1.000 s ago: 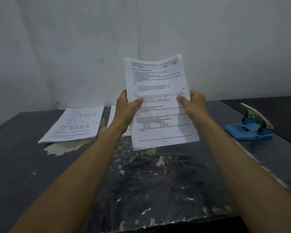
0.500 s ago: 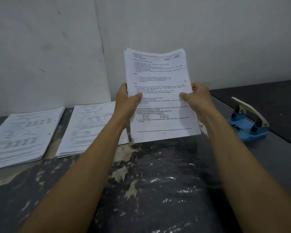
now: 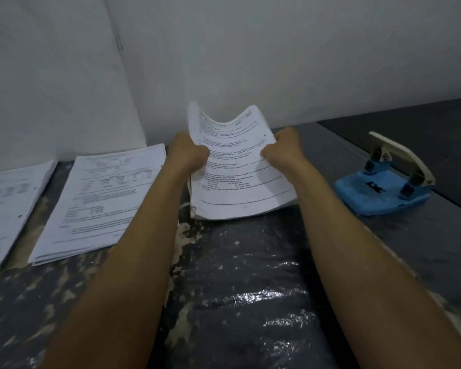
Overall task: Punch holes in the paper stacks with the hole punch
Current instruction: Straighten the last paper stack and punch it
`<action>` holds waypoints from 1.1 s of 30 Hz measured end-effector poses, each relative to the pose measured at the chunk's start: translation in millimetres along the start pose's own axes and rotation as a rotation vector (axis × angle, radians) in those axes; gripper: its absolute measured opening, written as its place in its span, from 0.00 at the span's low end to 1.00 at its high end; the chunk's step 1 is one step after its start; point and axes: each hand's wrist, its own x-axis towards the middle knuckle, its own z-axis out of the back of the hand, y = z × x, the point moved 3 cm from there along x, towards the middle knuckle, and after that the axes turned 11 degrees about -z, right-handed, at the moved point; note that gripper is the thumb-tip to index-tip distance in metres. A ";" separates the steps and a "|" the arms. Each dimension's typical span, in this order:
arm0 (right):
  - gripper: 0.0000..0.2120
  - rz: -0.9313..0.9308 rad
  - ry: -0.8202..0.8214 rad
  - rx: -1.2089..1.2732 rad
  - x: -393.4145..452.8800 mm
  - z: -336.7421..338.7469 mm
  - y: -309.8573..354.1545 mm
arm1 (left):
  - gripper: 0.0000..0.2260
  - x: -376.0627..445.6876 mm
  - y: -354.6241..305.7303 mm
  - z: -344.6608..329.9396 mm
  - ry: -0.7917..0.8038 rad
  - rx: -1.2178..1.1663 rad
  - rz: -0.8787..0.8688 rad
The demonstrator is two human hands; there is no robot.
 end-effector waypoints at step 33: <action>0.14 0.254 -0.094 0.409 -20.3 37.4 52.3 | 0.23 -12.2 -48.7 42.0 -0.354 -0.394 -0.395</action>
